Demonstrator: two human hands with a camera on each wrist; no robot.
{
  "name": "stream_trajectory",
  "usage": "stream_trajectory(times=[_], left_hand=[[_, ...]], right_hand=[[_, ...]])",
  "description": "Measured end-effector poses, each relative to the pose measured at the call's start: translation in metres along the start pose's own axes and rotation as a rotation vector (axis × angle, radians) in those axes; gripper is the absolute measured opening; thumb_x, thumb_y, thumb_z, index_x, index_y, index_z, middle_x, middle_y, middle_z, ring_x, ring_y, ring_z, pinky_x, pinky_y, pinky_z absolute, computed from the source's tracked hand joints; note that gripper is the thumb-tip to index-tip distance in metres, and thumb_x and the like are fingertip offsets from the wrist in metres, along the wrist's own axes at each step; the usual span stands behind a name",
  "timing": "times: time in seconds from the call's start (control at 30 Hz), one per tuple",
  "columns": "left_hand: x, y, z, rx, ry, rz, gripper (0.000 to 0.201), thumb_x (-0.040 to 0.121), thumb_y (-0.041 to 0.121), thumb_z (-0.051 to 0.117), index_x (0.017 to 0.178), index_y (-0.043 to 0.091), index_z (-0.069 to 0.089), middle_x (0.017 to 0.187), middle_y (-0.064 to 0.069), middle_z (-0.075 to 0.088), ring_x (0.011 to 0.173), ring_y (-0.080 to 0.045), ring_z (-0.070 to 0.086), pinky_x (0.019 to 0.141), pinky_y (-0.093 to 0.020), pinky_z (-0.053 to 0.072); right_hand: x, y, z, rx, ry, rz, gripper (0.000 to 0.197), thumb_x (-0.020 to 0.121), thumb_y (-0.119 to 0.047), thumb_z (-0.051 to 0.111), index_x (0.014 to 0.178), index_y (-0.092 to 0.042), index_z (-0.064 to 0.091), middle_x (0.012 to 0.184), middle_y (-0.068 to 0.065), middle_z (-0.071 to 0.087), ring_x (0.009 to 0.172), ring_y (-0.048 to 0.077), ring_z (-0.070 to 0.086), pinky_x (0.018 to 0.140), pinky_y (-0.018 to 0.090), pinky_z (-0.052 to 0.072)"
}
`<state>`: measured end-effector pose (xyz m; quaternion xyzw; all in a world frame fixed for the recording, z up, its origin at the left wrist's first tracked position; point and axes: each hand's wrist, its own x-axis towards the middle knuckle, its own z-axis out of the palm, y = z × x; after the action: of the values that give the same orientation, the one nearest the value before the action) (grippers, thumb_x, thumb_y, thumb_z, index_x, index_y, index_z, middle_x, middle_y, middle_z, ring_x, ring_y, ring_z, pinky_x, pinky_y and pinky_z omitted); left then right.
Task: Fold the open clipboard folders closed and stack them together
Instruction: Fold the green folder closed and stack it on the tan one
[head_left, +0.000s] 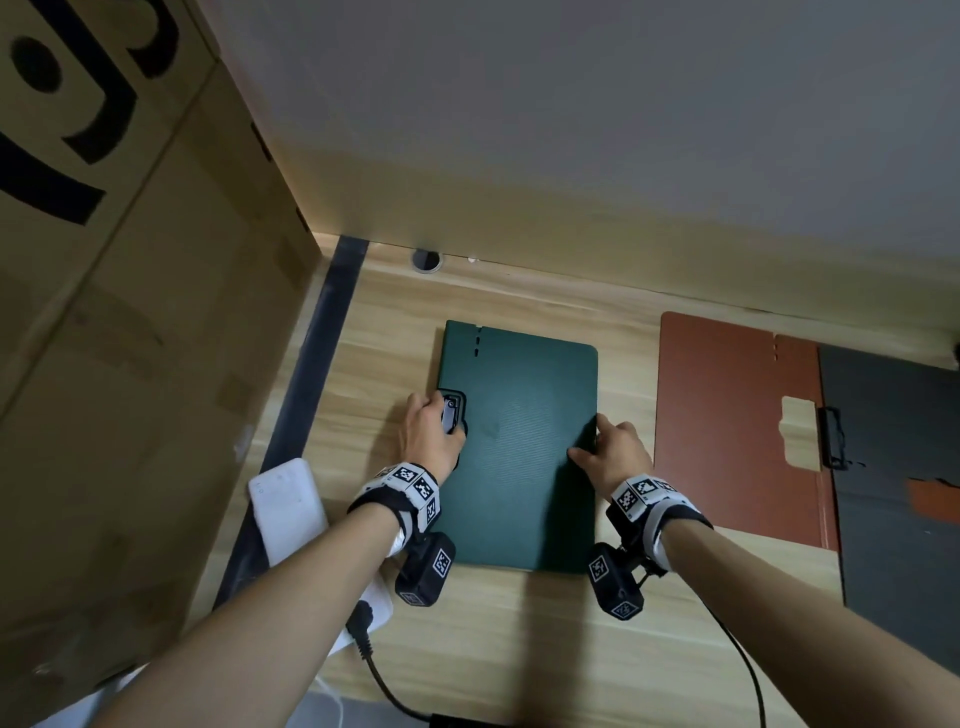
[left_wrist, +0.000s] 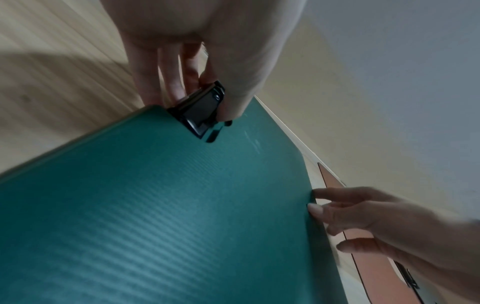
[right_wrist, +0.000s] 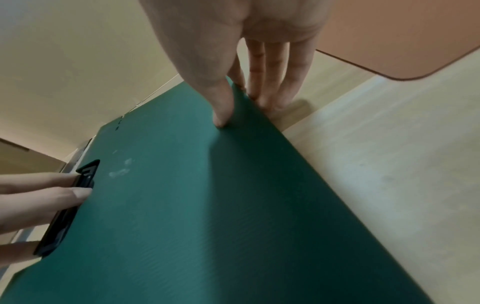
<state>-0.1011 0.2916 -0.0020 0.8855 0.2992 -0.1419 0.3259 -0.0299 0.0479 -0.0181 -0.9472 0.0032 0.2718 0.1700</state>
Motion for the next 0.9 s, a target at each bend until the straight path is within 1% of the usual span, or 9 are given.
stream_trajectory(times=[0.13, 0.23, 0.33, 0.4, 0.5, 0.6, 0.67, 0.77, 0.9], left_hand=[[-0.001, 0.003, 0.001, 0.0, -0.015, -0.013, 0.056, 0.089, 0.023, 0.063, 0.139, 0.006, 0.045, 0.13, -0.011, 0.045, 0.113, -0.029, 0.054, 0.091, -0.035, 0.047], [-0.004, 0.013, -0.001, 0.009, -0.015, -0.058, 0.063, 0.087, 0.019, 0.064, 0.143, 0.006, 0.036, 0.142, -0.013, 0.038, 0.124, -0.032, 0.049, 0.099, -0.039, 0.043], [-0.01, 0.028, 0.0, -0.013, 0.076, -0.055, 0.072, 0.083, 0.014, 0.066, 0.145, 0.005, 0.028, 0.144, -0.015, 0.033, 0.133, -0.032, 0.036, 0.107, -0.037, 0.035], [-0.015, 0.04, 0.005, -0.02, 0.13, -0.011, 0.075, 0.083, 0.013, 0.064, 0.147, 0.005, 0.027, 0.146, -0.015, 0.032, 0.136, -0.032, 0.031, 0.111, -0.036, 0.029], [-0.027, 0.064, 0.016, 0.005, 0.124, 0.054, 0.069, 0.086, 0.013, 0.06, 0.147, 0.007, 0.03, 0.148, -0.014, 0.033, 0.137, -0.032, 0.033, 0.11, -0.037, 0.031], [-0.045, 0.09, 0.037, 0.006, 0.071, 0.066, 0.063, 0.089, 0.014, 0.056, 0.146, 0.011, 0.032, 0.148, -0.011, 0.035, 0.133, -0.03, 0.04, 0.105, -0.039, 0.04], [-0.061, 0.109, 0.058, 0.027, 0.026, 0.086, 0.058, 0.09, 0.014, 0.053, 0.145, 0.012, 0.035, 0.147, -0.01, 0.038, 0.129, -0.03, 0.045, 0.101, -0.04, 0.044], [-0.082, 0.14, 0.104, 0.063, -0.045, 0.135, 0.054, 0.09, 0.013, 0.052, 0.143, 0.013, 0.04, 0.145, -0.009, 0.04, 0.129, -0.03, 0.046, 0.104, -0.039, 0.04], [-0.104, 0.183, 0.171, 0.112, -0.163, 0.236, 0.057, 0.089, 0.014, 0.052, 0.144, 0.011, 0.04, 0.147, -0.01, 0.041, 0.133, -0.029, 0.045, 0.111, -0.04, 0.036]], right_hand=[[0.001, -0.003, -0.009, -0.057, -0.035, -0.003, 0.046, 0.079, -0.041, 0.071, 0.114, -0.016, 0.053, 0.112, 0.009, 0.049, 0.1, 0.033, 0.059, 0.089, 0.043, 0.052], [-0.001, -0.001, -0.015, 0.001, -0.04, -0.014, 0.051, 0.078, -0.034, 0.072, 0.12, -0.012, 0.051, 0.118, 0.009, 0.048, 0.102, 0.032, 0.059, 0.089, 0.039, 0.051], [-0.001, 0.012, -0.019, 0.11, -0.01, -0.029, 0.061, 0.082, -0.027, 0.07, 0.135, -0.011, 0.045, 0.128, 0.01, 0.049, 0.112, 0.03, 0.057, 0.096, 0.037, 0.048], [-0.002, 0.028, -0.024, 0.188, 0.039, -0.037, 0.055, 0.087, -0.025, 0.063, 0.137, -0.01, 0.046, 0.129, 0.011, 0.05, 0.111, 0.028, 0.059, 0.096, 0.032, 0.046], [-0.004, 0.064, -0.035, 0.249, 0.094, -0.088, 0.043, 0.089, -0.014, 0.06, 0.131, -0.011, 0.055, 0.122, 0.011, 0.054, 0.107, 0.027, 0.06, 0.092, 0.027, 0.044], [-0.005, 0.108, -0.049, 0.255, 0.13, -0.122, 0.038, 0.088, -0.017, 0.059, 0.126, -0.02, 0.061, 0.115, 0.006, 0.055, 0.1, 0.027, 0.062, 0.093, 0.044, 0.052], [-0.005, 0.142, -0.059, 0.263, 0.164, -0.133, 0.041, 0.086, -0.014, 0.059, 0.126, -0.022, 0.062, 0.116, 0.005, 0.055, 0.1, 0.027, 0.063, 0.092, 0.047, 0.053], [-0.006, 0.194, -0.082, 0.228, 0.226, -0.143, 0.048, 0.083, -0.009, 0.059, 0.13, -0.016, 0.059, 0.123, 0.009, 0.053, 0.114, 0.029, 0.056, 0.102, 0.044, 0.046], [-0.003, 0.262, -0.116, 0.132, 0.302, -0.081, 0.055, 0.083, -0.01, 0.06, 0.137, -0.015, 0.052, 0.144, 0.01, 0.044, 0.132, 0.031, 0.041, 0.11, 0.041, 0.035]])
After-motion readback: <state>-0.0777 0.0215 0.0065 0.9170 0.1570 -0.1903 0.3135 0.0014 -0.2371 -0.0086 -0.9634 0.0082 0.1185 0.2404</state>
